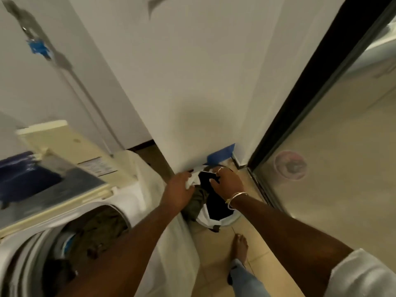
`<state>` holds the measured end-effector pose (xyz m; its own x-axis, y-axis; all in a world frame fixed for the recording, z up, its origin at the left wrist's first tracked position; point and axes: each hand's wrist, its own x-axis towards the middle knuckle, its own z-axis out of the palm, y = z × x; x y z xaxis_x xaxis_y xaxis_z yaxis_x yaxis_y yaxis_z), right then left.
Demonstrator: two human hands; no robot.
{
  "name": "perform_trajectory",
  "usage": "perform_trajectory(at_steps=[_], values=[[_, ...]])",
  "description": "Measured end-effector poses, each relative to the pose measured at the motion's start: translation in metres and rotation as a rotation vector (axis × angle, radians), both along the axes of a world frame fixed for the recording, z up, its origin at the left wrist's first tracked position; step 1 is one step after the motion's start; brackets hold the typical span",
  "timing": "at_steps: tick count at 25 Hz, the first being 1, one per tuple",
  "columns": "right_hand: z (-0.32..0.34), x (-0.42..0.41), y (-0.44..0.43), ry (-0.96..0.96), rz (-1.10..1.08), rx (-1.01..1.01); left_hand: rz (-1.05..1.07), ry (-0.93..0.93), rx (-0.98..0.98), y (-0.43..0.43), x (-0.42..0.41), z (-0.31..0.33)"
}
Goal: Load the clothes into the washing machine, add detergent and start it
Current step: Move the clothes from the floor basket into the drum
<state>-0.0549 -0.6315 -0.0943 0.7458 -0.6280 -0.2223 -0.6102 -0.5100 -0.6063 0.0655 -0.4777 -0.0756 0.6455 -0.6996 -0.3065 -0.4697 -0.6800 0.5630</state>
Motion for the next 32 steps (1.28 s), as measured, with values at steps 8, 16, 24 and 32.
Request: perform_trajectory(at_steps=[8,16,24,32], values=[[-0.119,0.011,-0.053,0.152,0.225,0.235,0.245,0.175,0.232,-0.036,-0.006,-0.104],[-0.312,0.056,-0.047,0.223,0.339,0.35,0.305,0.32,0.391,-0.031,0.021,-0.309],[-0.493,0.088,-0.015,0.336,0.539,0.197,0.267,0.071,0.425,-0.034,0.029,-0.482],[-0.447,0.08,-0.012,0.356,0.481,0.251,0.387,0.122,0.254,0.002,0.016,-0.445]])
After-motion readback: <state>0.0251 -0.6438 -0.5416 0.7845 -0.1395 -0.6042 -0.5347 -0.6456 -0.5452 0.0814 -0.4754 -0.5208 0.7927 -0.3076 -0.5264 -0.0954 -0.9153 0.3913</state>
